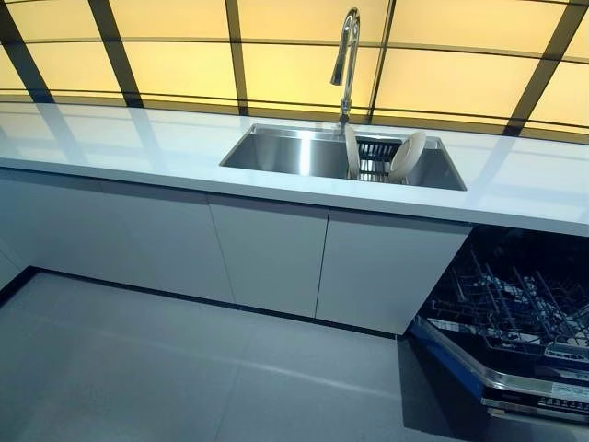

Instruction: Take plates into dishwasher

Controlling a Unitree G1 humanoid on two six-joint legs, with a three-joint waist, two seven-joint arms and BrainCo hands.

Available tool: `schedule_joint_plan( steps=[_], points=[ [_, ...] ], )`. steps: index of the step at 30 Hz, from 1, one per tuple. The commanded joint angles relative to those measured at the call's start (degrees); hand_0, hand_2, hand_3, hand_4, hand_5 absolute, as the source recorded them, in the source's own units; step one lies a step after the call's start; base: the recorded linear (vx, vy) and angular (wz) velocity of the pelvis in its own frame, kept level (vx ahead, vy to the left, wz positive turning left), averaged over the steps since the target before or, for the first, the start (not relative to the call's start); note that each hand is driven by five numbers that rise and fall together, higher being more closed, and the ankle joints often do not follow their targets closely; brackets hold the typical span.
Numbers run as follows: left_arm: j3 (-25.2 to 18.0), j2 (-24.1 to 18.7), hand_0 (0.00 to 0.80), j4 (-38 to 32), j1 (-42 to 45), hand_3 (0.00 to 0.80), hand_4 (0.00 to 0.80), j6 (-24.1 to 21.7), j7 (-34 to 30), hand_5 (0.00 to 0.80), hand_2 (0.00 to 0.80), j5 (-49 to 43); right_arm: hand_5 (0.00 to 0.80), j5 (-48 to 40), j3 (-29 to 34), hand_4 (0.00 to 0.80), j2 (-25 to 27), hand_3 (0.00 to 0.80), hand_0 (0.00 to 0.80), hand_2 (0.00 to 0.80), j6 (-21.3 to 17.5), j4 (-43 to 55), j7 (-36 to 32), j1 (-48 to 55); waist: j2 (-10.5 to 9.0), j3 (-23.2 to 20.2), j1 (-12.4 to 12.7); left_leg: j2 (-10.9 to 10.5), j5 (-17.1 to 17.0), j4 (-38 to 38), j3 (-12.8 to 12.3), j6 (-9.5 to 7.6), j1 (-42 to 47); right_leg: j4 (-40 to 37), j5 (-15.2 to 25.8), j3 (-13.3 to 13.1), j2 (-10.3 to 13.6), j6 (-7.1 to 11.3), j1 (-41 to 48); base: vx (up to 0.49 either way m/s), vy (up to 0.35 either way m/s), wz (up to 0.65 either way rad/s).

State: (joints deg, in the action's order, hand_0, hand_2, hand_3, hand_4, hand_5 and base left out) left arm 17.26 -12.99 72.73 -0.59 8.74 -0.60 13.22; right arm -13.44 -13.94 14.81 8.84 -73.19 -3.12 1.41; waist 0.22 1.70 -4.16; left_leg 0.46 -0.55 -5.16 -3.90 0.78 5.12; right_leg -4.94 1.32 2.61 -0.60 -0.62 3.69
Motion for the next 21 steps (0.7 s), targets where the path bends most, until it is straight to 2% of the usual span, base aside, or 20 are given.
schedule_joint_plan(
  steps=[1,10,21],
  points=[
    [0.1,0.4,0.0,0.7,-2.8,0.0,0.0,-0.3,2.3,0.0,0.0,1.0,0.0,1.4,-2.1,0.0,-0.7,0.0,0.0,0.0,-1.1,0.8,0.0,-2.8,0.99,1.7,-1.6,-3.9,2.4,0.2,1.7,-4.38,-0.3,4.8,-4.1,-1.9,-3.1,1.14,-1.7,0.0,0.0,0.0],
    [-0.2,0.5,0.0,0.1,-2.7,0.0,0.0,0.0,1.7,0.0,0.0,1.1,0.0,1.1,-2.0,0.0,-0.8,0.0,0.0,0.0,-3.7,2.0,2.2,-2.1,0.38,1.6,-1.9,-3.3,2.8,0.2,1.2,-4.2,0.5,4.4,-4.1,-1.2,-3.1,1.07,-0.7,0.003,-0.004,0.0],
    [-0.2,0.9,0.0,0.6,-3.0,0.0,0.0,0.5,1.6,0.0,0.0,-0.3,0.0,0.4,-2.3,0.0,-0.8,0.0,0.0,0.0,-3.8,1.8,4.1,-3.1,0.65,1.4,-1.6,-3.0,2.8,0.2,1.5,-4.01,0.8,4.2,-4.5,-0.6,-2.9,0.56,-0.1,-0.001,-0.003,0.0]
  ],
)
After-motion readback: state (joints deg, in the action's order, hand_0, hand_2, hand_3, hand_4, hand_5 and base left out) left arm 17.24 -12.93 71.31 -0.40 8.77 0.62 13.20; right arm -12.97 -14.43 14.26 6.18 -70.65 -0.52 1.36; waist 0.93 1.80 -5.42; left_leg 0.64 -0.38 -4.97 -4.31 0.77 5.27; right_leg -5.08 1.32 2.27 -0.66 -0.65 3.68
